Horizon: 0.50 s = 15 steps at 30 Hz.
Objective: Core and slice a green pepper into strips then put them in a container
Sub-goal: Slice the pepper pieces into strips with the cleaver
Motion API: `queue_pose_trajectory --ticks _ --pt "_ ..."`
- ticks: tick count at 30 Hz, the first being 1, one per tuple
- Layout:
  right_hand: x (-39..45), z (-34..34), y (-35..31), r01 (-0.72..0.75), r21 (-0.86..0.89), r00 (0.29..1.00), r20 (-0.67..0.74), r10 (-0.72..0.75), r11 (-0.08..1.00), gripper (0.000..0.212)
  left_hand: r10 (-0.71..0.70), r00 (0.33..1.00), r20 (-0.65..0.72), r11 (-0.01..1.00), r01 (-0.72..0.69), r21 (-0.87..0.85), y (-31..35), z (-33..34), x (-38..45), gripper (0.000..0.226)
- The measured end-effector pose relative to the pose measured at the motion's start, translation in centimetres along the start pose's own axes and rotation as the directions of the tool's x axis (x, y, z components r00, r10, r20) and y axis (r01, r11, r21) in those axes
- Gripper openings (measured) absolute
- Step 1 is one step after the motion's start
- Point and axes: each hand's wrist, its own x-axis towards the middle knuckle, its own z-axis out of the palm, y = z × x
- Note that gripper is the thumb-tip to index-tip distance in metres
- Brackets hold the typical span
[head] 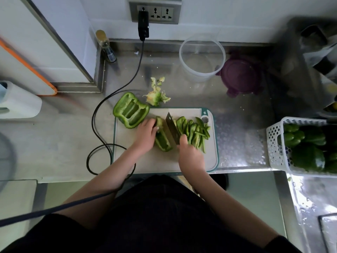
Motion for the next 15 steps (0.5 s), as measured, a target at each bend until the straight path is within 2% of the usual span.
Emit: queue_pose_trajectory --ticks 3,7,15 --pt "-0.1 -1.1 -0.2 -0.009 0.131 0.998 -0.058 0.017 0.991 0.020 0.053 0.999 -0.012 0.998 -0.053 0.025 -0.3 0.3 -0.2 0.013" --pt "-0.5 -2.5 -1.5 0.017 0.263 0.995 -0.099 0.010 0.965 0.015 0.031 0.999 0.011 0.983 -0.028 -0.181 -0.3 -0.4 -0.4 0.013" --pt "-0.4 -2.1 -2.9 0.007 0.311 0.998 -0.067 0.014 0.951 0.018 0.014 1.000 -0.012 0.958 -0.017 -0.287 -0.1 -0.5 -0.6 0.015"
